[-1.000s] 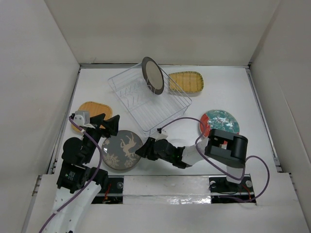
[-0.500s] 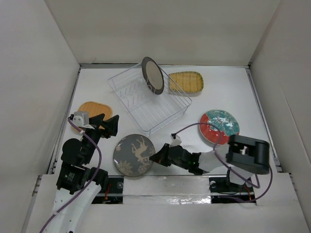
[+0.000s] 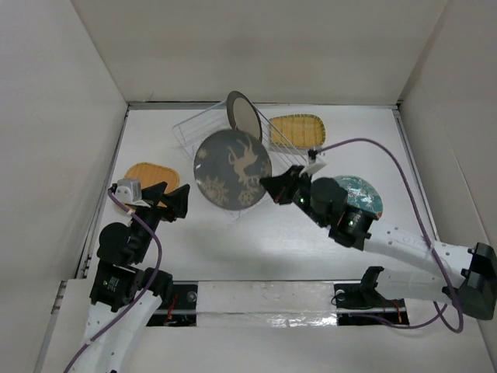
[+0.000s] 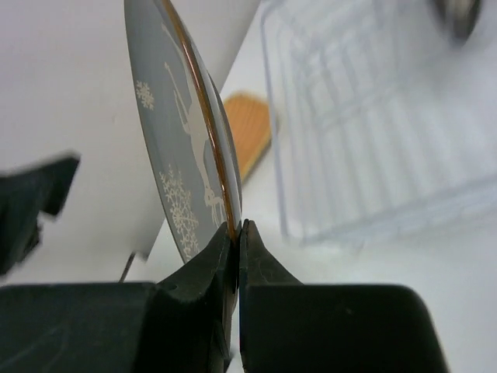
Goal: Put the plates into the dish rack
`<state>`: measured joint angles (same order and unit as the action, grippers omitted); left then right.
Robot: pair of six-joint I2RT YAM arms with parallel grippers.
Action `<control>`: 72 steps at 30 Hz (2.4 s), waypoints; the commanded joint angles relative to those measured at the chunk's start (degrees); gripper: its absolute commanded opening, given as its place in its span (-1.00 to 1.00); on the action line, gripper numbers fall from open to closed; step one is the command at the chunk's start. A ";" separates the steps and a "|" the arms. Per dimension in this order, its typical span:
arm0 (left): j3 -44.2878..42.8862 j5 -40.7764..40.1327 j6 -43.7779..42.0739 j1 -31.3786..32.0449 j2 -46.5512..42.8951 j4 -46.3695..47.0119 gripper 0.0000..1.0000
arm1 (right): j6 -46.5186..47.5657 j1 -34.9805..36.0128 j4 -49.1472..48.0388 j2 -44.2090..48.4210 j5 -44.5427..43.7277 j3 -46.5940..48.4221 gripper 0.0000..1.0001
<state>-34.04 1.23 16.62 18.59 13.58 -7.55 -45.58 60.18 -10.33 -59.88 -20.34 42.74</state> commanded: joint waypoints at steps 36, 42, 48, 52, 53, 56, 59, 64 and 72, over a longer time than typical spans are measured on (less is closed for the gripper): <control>-0.67 -4.83 0.86 -0.31 7.51 1.58 0.34 | 53.77 -13.95 -8.48 -56.84 -19.39 59.04 -1.00; -1.38 -8.00 6.57 -0.31 12.60 0.79 -0.09 | 49.54 -13.95 -7.25 -57.72 -17.55 56.23 -1.00; -2.61 -9.06 15.09 -0.31 19.02 -0.27 -0.41 | 42.08 -15.09 -5.67 -54.13 -13.78 52.54 -0.48; -2.00 -12.65 21.16 -0.31 22.36 -0.36 -1.00 | 37.34 -16.68 -2.77 -50.79 -9.73 51.31 0.10; -1.73 -14.75 22.56 -0.31 23.23 -0.45 -1.00 | 36.63 -17.20 -2.86 -49.73 -9.02 49.82 0.20; -0.07 -16.70 27.31 -0.31 24.81 0.34 -1.00 | 34.87 -17.20 -4.25 -44.11 -5.25 45.09 0.49; 2.13 -20.64 31.79 -0.84 27.80 0.96 -0.65 | 33.81 -17.20 -6.36 -37.28 -1.38 40.42 0.70; 5.73 -19.09 35.93 -12.13 30.27 2.10 0.00 | 32.75 -17.73 -7.07 -27.68 5.47 33.04 0.72; 14.70 -13.11 39.45 -29.30 30.01 5.60 0.27 | 30.73 -21.24 -8.49 -16.95 18.47 26.43 0.71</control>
<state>-21.67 -13.52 53.52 -6.94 43.70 -5.58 -13.39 40.18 -15.77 -78.39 -8.91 70.46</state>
